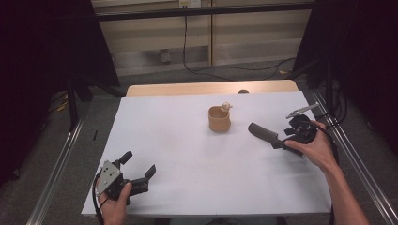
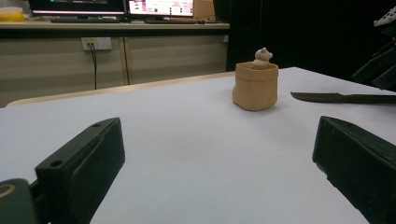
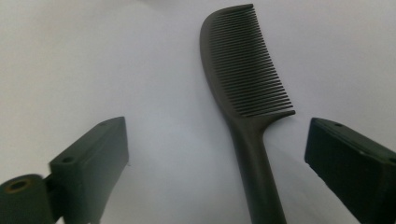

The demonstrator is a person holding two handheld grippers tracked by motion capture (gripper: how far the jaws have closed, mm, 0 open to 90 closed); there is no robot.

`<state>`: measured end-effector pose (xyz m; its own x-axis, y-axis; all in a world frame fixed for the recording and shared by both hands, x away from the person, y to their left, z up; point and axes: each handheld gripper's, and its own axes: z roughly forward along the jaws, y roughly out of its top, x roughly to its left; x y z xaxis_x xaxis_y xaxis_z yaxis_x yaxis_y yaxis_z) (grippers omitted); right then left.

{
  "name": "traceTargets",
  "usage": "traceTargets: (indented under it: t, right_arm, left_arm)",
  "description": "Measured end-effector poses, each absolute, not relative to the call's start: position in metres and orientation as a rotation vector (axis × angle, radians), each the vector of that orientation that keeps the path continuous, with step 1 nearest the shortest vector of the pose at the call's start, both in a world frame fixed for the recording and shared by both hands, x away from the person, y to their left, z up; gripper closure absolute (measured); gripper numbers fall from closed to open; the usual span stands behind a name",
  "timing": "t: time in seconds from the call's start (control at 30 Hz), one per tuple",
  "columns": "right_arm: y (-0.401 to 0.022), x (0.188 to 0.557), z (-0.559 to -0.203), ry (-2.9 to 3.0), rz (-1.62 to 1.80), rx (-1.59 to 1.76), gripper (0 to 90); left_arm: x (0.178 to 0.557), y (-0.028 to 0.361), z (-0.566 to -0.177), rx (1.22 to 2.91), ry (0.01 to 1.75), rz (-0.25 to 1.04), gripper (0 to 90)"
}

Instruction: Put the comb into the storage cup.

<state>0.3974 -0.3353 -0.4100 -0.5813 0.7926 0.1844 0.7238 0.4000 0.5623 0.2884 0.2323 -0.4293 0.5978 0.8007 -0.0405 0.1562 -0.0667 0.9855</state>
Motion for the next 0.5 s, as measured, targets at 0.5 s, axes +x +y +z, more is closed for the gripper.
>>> traceTargets:
  t: [0.5]
  right_arm:
    - [-0.329,0.413,-0.418,2.647,0.720,1.382,20.7]
  left_arm:
    - [0.288,0.232,-0.429,1.580,0.820,0.639,2.5]
